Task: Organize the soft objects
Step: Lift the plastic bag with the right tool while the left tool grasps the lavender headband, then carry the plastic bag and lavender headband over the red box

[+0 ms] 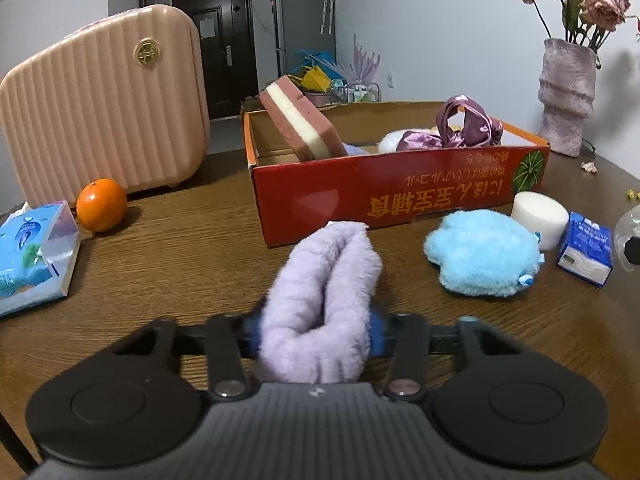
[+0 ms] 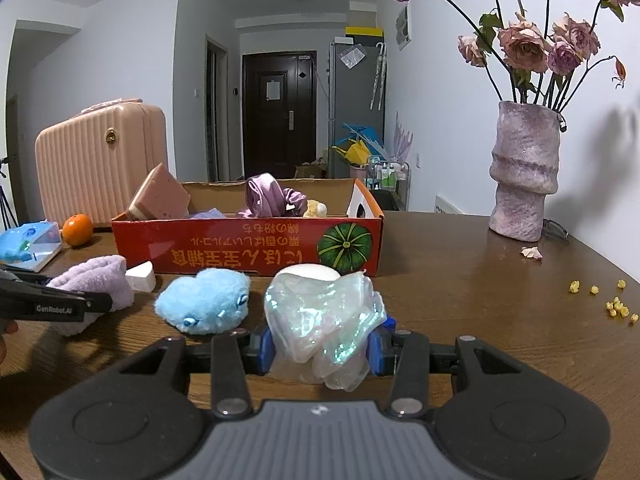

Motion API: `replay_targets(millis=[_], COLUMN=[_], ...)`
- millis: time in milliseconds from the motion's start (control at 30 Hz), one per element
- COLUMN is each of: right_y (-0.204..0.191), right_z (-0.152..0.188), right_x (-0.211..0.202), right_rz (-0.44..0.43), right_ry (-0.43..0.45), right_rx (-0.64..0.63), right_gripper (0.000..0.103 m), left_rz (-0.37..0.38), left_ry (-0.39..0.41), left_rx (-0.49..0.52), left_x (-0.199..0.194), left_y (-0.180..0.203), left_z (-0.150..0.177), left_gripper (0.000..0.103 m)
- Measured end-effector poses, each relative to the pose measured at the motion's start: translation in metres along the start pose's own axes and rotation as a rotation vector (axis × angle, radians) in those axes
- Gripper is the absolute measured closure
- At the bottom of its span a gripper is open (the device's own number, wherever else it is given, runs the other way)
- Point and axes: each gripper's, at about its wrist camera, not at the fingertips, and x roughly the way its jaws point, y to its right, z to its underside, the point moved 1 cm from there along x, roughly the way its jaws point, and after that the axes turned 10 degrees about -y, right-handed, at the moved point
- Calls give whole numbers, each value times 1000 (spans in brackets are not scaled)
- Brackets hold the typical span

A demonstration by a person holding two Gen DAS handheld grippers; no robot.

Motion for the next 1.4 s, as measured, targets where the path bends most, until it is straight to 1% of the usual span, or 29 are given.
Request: replay_targets(millis=[67,200,300,500,833,1000,1167,1400], right_y=[0,0,0,-1,-3,-4,-5,-6], right_z=[0,-1,-1,-2,-2,-3,-3,-3], right_x=[-1,-3,-6,-12,-20,-25,-28,-31], right_rz=[-2,-10,-19,-38,-58,-67,-75,-78], right_ry=[2,9,19,44,84,103,114,129], right_rx=[0,0,0,-2,-9,-7,-10,-9], right_gripper=[60,60,60,60,60,60,60,60], left_rz=[1,-5,-31,-43,-31,-8,-1,-3], left_ry=[5,19,67,133,212,244,265,270], left_rx=[-10,-33,-34,-68,-69,-98,-126,-130], left_x=[-2,-10,-24,-53,-91,-109,-120,-123], left_y=[-1,1,6,16,38,44,49,54], left_z=[1,4,9,17,25,25,26,27], left_gripper=[67,69,69,69,69,68,68,68])
